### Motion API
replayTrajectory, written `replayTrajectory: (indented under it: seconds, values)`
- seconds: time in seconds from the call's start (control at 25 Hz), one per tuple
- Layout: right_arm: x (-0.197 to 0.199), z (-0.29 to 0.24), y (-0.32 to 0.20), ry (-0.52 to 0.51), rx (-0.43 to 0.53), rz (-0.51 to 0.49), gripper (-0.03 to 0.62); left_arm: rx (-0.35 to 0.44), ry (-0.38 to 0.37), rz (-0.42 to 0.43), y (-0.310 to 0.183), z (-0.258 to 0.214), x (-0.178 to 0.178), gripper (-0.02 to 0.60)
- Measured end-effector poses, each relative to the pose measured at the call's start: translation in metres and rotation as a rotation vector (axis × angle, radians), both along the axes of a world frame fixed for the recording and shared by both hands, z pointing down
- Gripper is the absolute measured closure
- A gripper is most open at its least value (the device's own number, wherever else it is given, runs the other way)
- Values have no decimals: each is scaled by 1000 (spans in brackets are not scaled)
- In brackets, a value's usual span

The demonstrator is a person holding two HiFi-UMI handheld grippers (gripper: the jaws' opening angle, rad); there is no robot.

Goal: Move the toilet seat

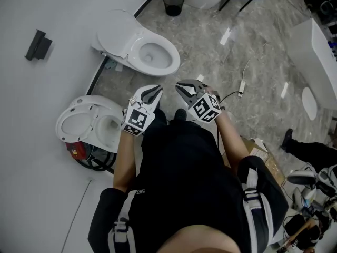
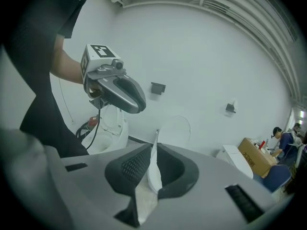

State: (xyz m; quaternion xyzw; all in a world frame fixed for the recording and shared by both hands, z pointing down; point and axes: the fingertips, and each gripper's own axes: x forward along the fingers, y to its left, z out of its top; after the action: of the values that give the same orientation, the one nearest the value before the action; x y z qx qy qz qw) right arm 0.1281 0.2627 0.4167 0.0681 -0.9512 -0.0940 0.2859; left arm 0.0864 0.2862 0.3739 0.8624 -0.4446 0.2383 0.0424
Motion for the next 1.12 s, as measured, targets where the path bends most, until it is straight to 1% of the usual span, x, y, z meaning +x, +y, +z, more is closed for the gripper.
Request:
replayTrajectory:
  seconds: [0.2,0.32,0.48,0.6,0.8,1.0,1.12]
  values:
    - [8,5,-2,1,-16,11,483,-5,-9,11,-2,2,9,514]
    - [14,2,-6,-11,-25,32,450,-18,1,20,-2,3,15,497]
    - [18,0,-13,-35,-66,70,395,-40,21,40,-3,6,23,454]
    - [21,-1,-15,-41,-67,77,369,-52,27,58,-5,7,30,427]
    - [26,-3,-14,-52,-70,80,305,-61,23,71,-5,8,39,373]
    - [32,-5,-12,-66,-71,79,263,-64,9,68,-3,8,43,330]
    - [34,-7,-12,-72,-74,75,260,-65,-1,60,-2,7,44,324]
